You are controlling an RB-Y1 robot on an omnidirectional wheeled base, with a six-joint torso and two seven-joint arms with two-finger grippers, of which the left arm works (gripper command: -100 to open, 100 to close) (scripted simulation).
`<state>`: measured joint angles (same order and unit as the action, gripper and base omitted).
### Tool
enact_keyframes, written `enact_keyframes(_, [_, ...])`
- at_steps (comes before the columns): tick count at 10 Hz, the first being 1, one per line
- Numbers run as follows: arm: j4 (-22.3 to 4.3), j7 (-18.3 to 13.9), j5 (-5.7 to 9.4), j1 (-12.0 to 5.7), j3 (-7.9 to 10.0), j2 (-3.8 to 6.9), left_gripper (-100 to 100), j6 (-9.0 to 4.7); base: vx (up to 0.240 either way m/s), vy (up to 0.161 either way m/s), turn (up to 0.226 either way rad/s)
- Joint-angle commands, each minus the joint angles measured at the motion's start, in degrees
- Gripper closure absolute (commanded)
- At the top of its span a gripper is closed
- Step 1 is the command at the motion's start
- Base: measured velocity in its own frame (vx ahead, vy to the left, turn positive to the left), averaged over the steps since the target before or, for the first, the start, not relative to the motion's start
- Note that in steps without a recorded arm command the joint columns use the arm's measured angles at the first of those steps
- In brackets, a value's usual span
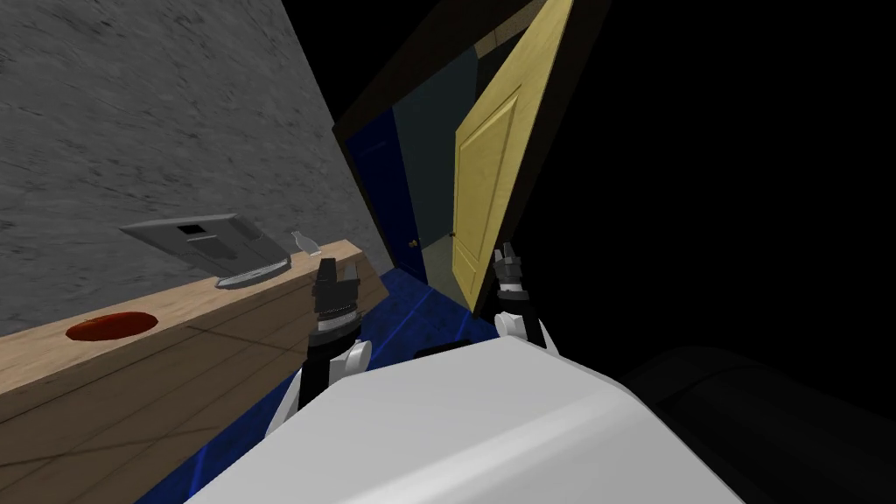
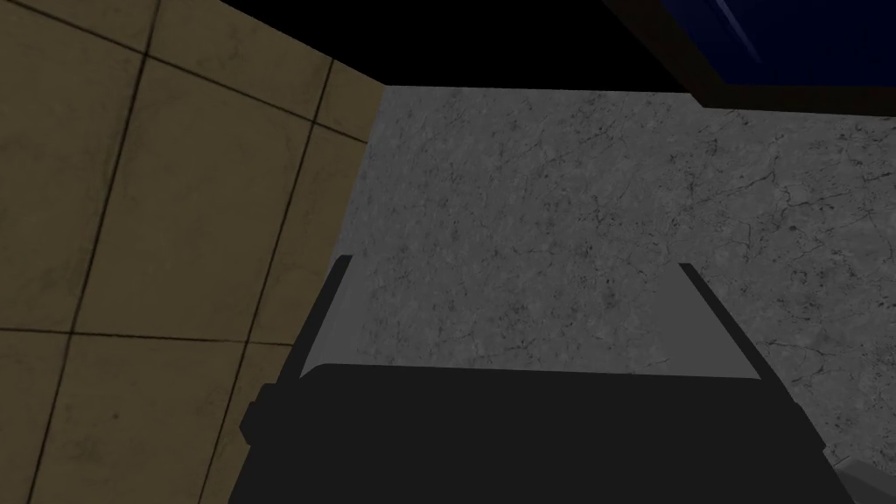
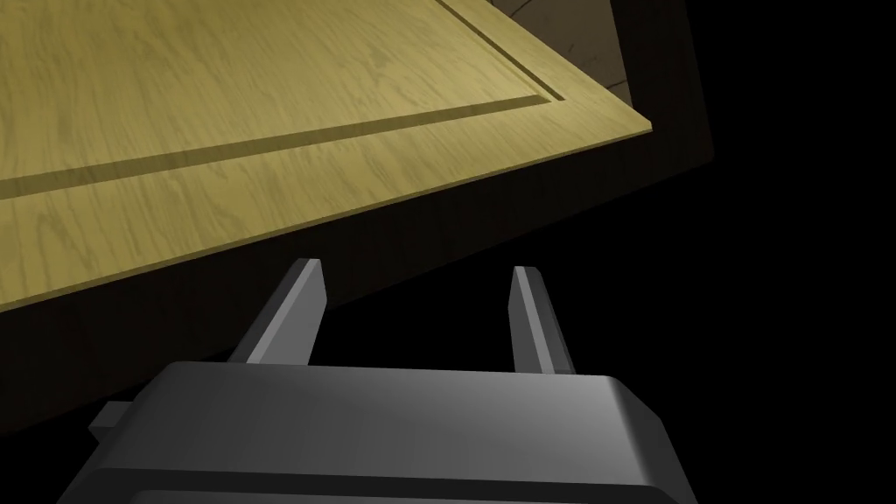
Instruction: Push the door open
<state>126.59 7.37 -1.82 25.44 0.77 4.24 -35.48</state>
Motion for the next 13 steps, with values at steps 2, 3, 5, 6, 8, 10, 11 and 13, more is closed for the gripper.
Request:
enact_keyframes(2, [-3.29,3.09,0.02,-0.56,-0.44,0.98,-100,-0.7,0.131,0.063,-0.087])
enact_keyframes(3, [-4.17,3.87,0.01,-0.71,-0.57,1.21,-100,-0.91,0.109,0.05,-0.098])
enact_keyframes(5, [-7.06,6.41,-0.02,-1.18,-1.01,1.93,-100,-1.62,0.125,0.069,-0.109])
enact_keyframes(6, [-8.03,7.26,-0.03,-1.34,-1.16,2.17,-100,-1.86,0.12,0.073,-0.062])
enact_keyframes(8, [-11.03,9.9,-0.05,-1.83,-1.61,2.9,-100,-2.6,0.112,0.066,-0.098])
enact_keyframes(10, [-13.16,11.77,-0.07,-2.18,-1.93,3.41,-100,-3.12,0.104,0.072,-0.086])
enact_keyframes(11, [-14.22,12.7,-0.08,-2.36,-2.09,3.66,-100,-3.38,0.092,0.062,-0.082])
enact_keyframes(13, [-17.46,15.56,-0.11,-2.89,-2.59,4.42,-100,-4.18,0.102,0.064,-0.111])
